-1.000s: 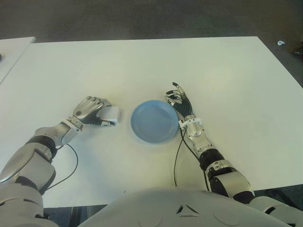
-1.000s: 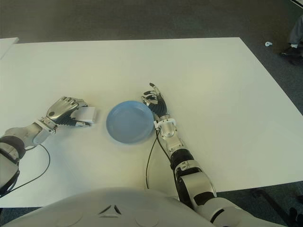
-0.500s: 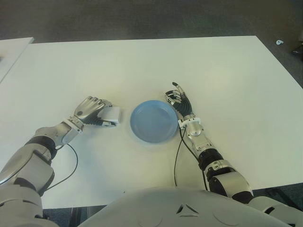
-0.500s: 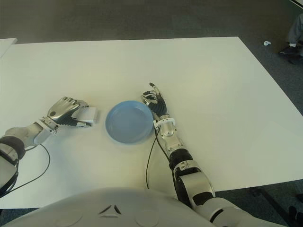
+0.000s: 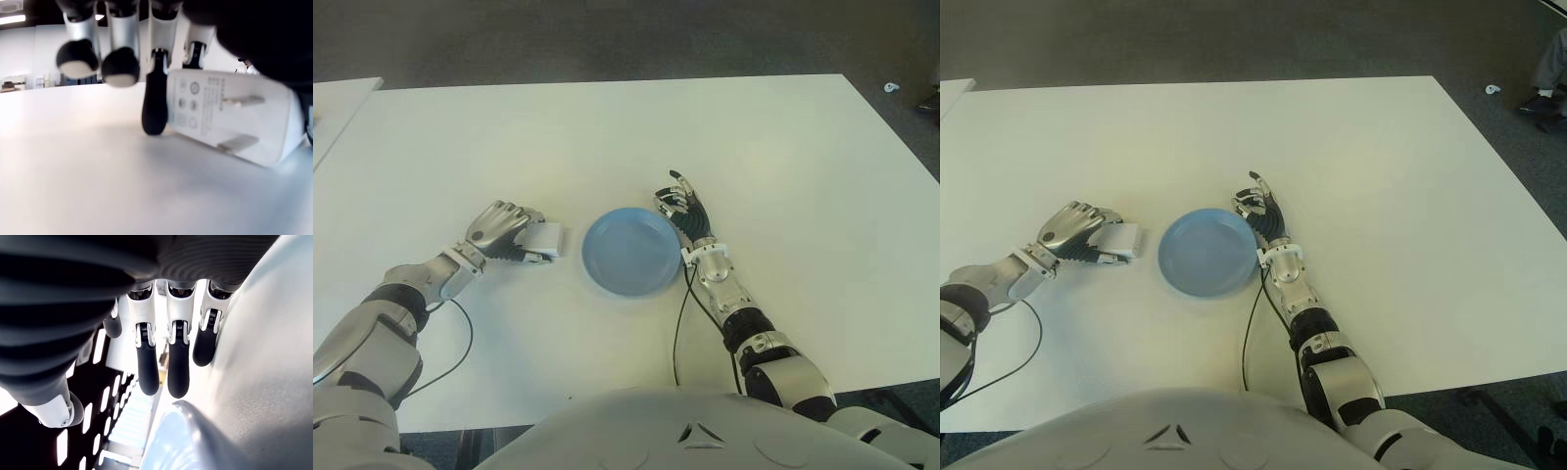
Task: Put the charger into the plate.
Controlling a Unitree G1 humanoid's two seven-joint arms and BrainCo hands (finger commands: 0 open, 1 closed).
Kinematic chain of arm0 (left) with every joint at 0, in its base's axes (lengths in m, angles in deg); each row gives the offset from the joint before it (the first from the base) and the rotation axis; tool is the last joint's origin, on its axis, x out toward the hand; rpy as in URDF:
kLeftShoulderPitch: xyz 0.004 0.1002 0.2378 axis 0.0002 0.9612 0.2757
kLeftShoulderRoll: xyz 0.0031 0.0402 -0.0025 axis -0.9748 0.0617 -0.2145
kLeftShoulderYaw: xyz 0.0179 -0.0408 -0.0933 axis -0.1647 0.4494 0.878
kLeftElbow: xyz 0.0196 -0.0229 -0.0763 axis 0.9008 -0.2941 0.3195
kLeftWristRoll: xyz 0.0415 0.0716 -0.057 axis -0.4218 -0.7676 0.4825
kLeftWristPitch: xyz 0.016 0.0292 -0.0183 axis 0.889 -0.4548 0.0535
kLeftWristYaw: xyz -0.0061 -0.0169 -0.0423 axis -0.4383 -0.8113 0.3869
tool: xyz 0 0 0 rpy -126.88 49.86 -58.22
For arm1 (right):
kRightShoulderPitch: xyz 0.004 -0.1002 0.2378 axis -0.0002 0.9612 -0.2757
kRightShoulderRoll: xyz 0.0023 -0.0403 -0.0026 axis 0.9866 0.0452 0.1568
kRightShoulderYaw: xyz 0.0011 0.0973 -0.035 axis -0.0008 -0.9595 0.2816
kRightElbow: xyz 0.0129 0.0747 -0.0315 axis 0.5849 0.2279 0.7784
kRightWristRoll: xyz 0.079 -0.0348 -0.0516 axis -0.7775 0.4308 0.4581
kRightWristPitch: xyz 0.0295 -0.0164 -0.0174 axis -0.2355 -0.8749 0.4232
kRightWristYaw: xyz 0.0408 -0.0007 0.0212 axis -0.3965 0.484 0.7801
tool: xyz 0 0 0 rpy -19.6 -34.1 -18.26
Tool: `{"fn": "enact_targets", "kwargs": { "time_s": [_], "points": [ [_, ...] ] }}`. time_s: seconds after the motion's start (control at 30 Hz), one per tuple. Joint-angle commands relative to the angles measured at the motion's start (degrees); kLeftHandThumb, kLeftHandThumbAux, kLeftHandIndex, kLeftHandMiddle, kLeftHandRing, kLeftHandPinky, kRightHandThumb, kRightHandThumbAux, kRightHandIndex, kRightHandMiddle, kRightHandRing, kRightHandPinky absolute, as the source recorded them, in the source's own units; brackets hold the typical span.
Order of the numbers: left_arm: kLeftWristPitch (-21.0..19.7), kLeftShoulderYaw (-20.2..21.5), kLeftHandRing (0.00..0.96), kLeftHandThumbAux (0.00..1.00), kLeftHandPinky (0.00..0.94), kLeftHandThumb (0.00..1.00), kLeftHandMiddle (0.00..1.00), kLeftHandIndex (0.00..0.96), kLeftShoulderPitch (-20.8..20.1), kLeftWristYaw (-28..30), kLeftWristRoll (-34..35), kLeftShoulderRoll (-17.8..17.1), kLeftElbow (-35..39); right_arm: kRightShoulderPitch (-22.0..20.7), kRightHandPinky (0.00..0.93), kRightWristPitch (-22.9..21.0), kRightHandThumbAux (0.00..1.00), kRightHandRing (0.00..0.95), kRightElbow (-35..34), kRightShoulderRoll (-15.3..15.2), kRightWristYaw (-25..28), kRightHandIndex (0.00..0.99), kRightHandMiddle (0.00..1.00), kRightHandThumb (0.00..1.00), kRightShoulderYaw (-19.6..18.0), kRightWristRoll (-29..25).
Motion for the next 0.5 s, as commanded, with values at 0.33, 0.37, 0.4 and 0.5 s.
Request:
{"fn": "enact_targets", "kwargs": {
  "time_s": [0.33, 0.37, 0.4, 0.5],
  "points": [
    [3.4, 4.3, 0.876, 0.699, 0.887, 0.730, 0.895, 0.442, -0.8, 5.0, 3.5, -1.7, 3.4, 2.7, 0.261, -3.7, 0.527, 0.399, 2.0, 0.2, 0.6, 0.019, 0.389, 0.000, 0.0, -0.3],
    [3.9, 5.4, 0.875, 0.699, 0.888, 0.730, 0.894, 0.442, -1.1, 6.8, 5.0, -1.8, 4.3, 2.7, 0.259, -3.7, 0.527, 0.398, 2.0, 0.3, 0.6, 0.019, 0.389, 0.000, 0.0, -0.3],
    [4.2, 6.3, 0.873, 0.699, 0.886, 0.731, 0.889, 0.442, -1.2, 8.3, 6.0, -1.8, 5.1, 2.7, 0.258, -3.7, 0.527, 0.397, 2.0, 0.3, 0.5, 0.018, 0.387, 0.000, 0.0, -0.4],
    [4.2, 8.6, 0.869, 0.698, 0.880, 0.733, 0.882, 0.442, -0.7, 12.0, 8.3, -1.9, 7.5, 2.7, 0.256, -3.7, 0.529, 0.396, 2.0, 0.3, 0.5, 0.018, 0.384, 0.000, 0.0, -0.4]
  ]
}}
